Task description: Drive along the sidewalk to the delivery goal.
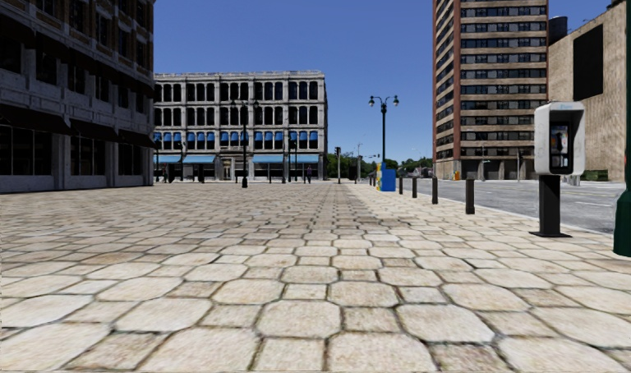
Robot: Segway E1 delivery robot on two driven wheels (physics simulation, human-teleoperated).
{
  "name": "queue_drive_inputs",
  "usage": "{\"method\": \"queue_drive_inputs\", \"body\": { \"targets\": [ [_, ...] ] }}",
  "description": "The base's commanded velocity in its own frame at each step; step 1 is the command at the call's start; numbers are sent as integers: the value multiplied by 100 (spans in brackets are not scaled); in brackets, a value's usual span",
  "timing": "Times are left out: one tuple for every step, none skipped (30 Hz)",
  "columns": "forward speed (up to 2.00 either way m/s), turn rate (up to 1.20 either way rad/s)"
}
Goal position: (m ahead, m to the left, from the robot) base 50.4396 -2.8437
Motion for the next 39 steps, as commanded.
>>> {"method": "queue_drive_inputs", "body": {
  "targets": [
    [200, 0],
    [200, 0],
    [200, 0],
    [200, 0],
    [200, 0],
    [200, 0],
    [200, 0],
    [200, 0],
    [200, 0],
    [200, 0],
    [200, 0],
    [200, 0],
    [200, 0],
    [200, 0],
    [200, 0],
    [200, 0],
    [200, 0],
    [200, 0],
    [200, 0],
    [200, 0],
    [200, 0],
    [200, 0],
    [200, 0],
    [200, 0],
    [200, 0],
    [200, 0],
    [200, 0],
    [200, 0],
    [200, 0],
    [200, 0],
    [200, 0],
    [200, 0],
    [200, 0],
    [200, 0],
    [200, 0],
    [200, 0],
    [200, 0],
    [200, 0],
    [200, 0]
  ]
}}
